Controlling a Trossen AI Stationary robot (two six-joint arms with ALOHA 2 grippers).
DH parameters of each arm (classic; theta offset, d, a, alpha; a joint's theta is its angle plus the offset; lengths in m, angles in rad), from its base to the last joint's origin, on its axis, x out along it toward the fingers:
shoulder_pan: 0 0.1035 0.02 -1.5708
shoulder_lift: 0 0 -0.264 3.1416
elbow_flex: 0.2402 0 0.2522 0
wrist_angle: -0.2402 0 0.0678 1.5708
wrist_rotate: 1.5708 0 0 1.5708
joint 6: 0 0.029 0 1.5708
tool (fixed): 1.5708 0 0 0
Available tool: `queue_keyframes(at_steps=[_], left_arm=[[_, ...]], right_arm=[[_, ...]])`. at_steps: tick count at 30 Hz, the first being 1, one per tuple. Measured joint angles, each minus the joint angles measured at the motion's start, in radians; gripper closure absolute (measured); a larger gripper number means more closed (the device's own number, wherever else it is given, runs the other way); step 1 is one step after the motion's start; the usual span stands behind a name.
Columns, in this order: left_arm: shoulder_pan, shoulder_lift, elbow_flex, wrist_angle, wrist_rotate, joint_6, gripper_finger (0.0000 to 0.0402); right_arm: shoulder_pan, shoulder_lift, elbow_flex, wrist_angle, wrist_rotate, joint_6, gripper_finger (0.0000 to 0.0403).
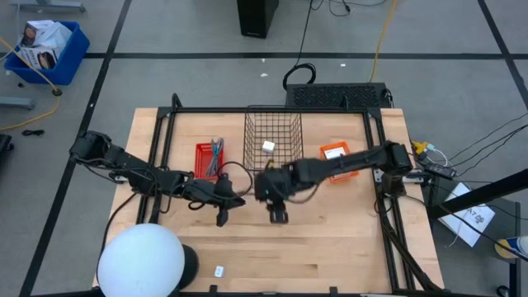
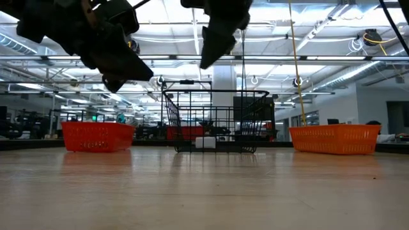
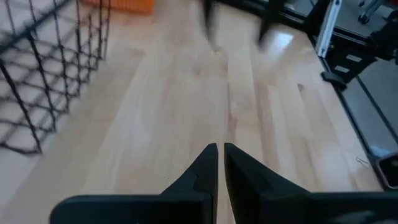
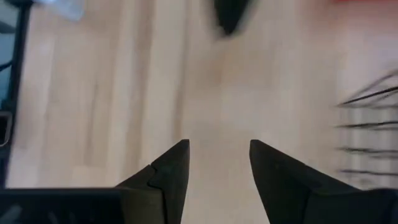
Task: Pick and place items into bin
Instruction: Put the white charger adapter into the wire basket
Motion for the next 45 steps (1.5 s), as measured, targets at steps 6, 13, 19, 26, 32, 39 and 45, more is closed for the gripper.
queue_keyframes(at_steps=[6,13,19,26,32,39,45], left_arm=[[0.0,0.0,0.0,0.09,-0.023,0.061,0.037],[0.007,-0.007,0.0,0.117,-0.05,0.097,0.037],[0.012,-0.012,0.0,0.054,-0.058,0.098,0.0371],[-0.01,-0.012,0.0,-0.014,0.093,0.141,0.0371],[-0.025,-0.011,0.0,0.037,0.089,0.152,0.0371],[-0.025,-0.012,0.0,0.068,0.083,0.174,0.0371],[-0.025,-0.011,0.0,0.087,0.082,0.179,0.0371]], right_arm=[[0.106,-0.039,-0.184,0.225,0.001,0.088,0.0243],[0.213,-0.087,-0.429,0.716,-0.004,0.112,0.0243],[0.264,-0.086,-0.614,1.019,-0.004,0.111,0.0243],[0.268,-0.098,-0.768,1.267,0.002,0.143,0.0243],[0.267,-0.158,-0.876,1.388,0.01,0.188,0.026],[0.258,-0.436,-1.052,1.38,0.079,0.093,0.0378],[0.227,-0.708,-1.223,1.39,0.181,0.02,0.0401]])
